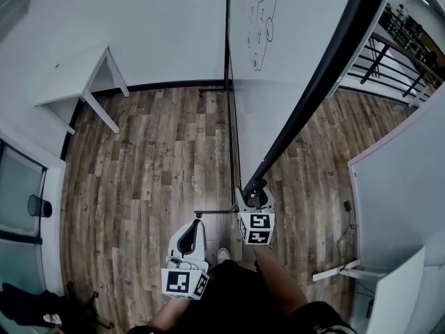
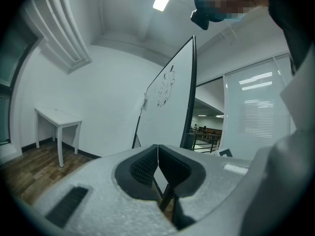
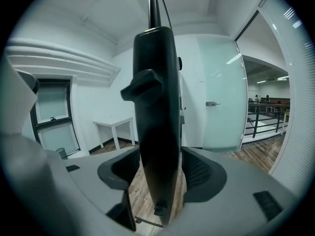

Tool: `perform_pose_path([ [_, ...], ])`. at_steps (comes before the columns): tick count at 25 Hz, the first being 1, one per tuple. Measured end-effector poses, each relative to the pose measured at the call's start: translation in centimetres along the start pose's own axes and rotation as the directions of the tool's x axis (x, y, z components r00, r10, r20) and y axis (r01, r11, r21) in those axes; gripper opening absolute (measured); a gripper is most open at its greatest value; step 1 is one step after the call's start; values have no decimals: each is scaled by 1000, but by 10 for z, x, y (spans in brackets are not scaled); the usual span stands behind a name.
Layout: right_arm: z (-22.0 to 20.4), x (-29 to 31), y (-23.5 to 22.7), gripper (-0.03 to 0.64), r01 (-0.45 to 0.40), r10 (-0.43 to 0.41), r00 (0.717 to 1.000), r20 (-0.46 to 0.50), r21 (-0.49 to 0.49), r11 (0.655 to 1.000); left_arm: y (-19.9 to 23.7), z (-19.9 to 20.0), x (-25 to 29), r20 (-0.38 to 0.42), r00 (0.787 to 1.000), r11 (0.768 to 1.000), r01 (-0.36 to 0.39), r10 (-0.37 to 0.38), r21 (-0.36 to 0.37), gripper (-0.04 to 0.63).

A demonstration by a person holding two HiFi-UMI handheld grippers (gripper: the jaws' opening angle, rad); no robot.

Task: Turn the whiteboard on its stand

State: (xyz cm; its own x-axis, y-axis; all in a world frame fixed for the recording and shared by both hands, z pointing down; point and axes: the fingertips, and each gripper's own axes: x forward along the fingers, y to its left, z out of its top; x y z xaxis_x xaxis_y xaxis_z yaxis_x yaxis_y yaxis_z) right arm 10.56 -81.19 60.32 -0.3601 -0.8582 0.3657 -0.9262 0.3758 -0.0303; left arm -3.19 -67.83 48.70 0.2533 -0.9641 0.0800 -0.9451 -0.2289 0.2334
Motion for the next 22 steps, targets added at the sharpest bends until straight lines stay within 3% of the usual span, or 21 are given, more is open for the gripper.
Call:
perform_pose_path([
  [11, 9, 20, -9, 232, 57, -57, 998, 20, -5, 998, 5, -4, -10, -8, 1000, 1000, -18, 17, -9, 18],
  [14, 8, 21, -6, 163, 65, -65, 998, 15, -3, 998, 7, -3, -17, -11, 1000, 1000, -22, 22, -7, 18],
  [22, 7, 17, -3, 156, 78, -78, 997, 9, -38, 996, 18, -4, -41, -11, 999, 999, -50, 50, -12, 18],
])
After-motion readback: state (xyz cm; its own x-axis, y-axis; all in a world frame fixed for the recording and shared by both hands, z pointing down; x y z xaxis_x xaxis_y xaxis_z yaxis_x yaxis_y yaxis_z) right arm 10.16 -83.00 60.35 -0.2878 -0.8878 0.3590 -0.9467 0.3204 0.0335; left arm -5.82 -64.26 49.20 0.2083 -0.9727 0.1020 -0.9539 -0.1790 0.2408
